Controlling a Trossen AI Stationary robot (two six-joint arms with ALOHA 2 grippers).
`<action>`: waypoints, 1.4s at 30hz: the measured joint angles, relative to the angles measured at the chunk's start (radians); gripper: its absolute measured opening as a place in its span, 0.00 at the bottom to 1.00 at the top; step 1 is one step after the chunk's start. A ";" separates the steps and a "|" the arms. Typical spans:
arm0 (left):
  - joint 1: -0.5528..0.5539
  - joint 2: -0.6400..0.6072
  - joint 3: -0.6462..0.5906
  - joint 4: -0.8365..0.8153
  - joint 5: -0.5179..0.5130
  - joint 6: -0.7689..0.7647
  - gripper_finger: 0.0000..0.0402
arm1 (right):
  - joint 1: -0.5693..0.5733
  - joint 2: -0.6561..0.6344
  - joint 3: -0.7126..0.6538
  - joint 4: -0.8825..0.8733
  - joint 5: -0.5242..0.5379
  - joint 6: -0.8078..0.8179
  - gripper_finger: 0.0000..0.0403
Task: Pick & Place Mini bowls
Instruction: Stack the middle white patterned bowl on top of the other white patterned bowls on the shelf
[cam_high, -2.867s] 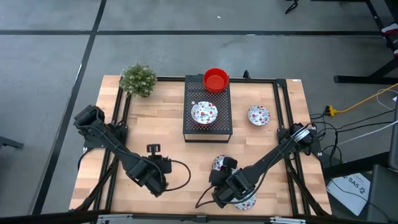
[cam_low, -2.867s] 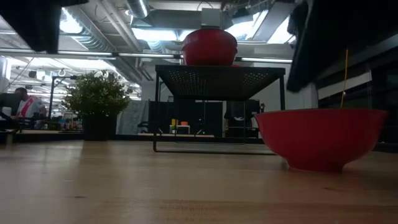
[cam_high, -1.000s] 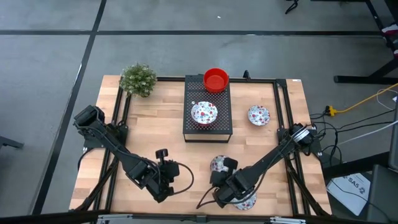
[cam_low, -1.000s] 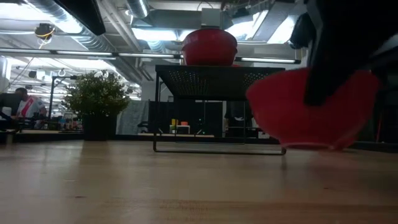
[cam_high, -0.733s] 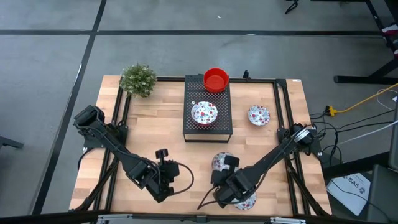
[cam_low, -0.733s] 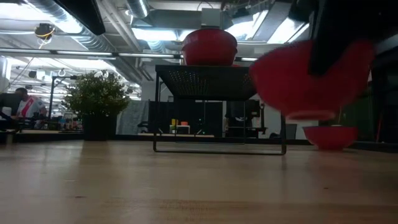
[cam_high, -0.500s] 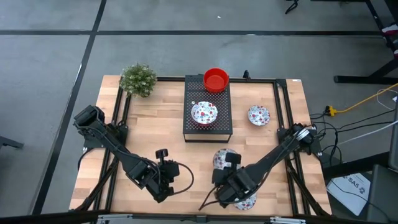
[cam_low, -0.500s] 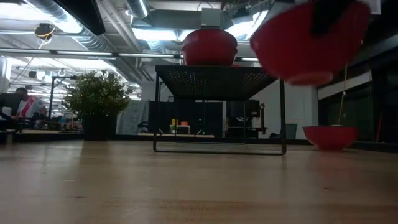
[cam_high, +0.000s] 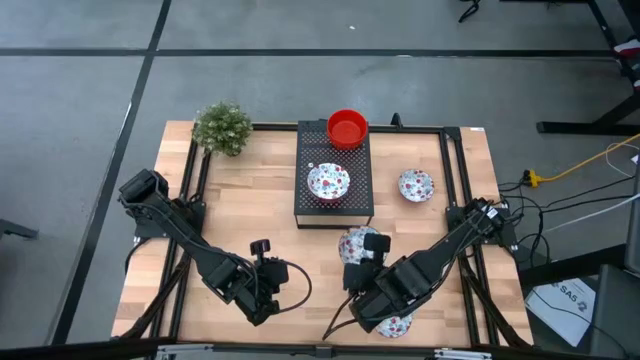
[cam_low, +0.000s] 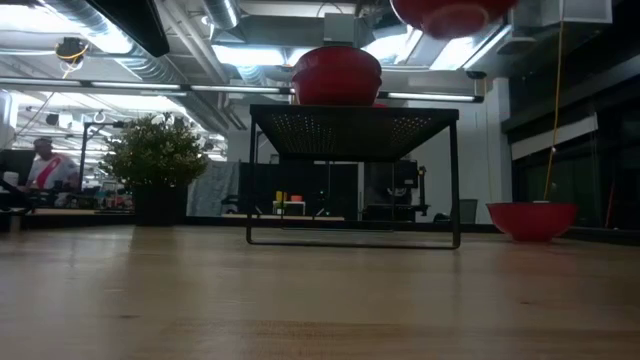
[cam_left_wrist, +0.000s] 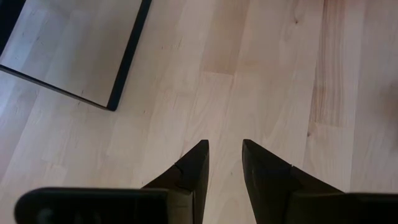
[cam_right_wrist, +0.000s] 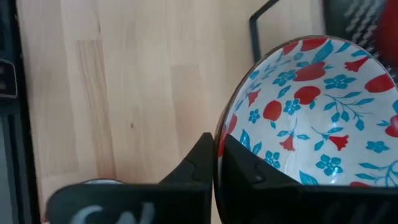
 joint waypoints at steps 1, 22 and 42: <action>0.000 0.000 0.000 0.000 0.000 0.000 0.23 | -0.001 0.000 0.015 -0.004 0.009 -0.010 0.04; 0.010 0.000 0.000 -0.002 -0.002 -0.001 0.23 | -0.149 -0.009 0.214 0.012 0.071 -0.406 0.04; 0.081 0.000 0.000 -0.030 -0.023 0.000 0.23 | -0.427 -0.010 0.212 0.031 -0.009 -0.723 0.04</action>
